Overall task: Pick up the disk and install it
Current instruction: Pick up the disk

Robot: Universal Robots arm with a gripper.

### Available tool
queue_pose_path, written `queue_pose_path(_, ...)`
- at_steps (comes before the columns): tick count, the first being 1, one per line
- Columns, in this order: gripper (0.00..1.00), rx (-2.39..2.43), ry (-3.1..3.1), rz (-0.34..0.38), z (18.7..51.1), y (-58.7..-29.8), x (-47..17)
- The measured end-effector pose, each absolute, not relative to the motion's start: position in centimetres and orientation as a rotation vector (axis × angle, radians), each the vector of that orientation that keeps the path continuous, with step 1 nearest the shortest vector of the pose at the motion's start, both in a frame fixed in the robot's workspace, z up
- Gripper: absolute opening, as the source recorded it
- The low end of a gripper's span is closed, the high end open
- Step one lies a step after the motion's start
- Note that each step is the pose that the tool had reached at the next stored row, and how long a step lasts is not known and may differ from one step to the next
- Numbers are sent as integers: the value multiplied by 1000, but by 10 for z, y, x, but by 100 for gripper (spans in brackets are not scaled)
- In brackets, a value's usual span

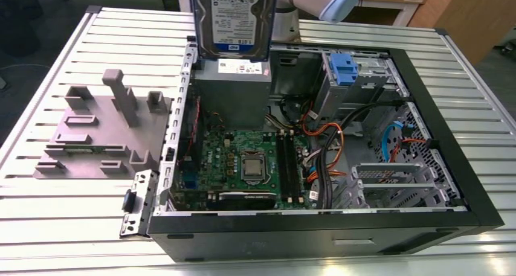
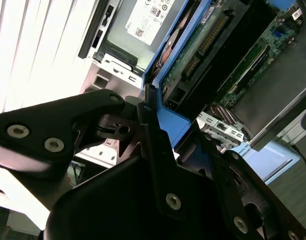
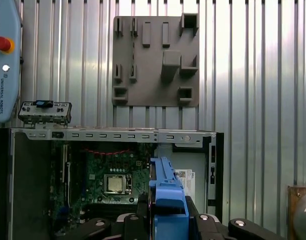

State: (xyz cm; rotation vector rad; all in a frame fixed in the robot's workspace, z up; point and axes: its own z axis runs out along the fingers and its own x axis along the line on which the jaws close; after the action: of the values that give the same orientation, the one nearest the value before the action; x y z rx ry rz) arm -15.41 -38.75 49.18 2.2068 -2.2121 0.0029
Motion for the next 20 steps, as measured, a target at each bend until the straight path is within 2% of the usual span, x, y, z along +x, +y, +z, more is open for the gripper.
queue_pose_path(20, 36, 2206, -2211, 5, 491, -397, -149)
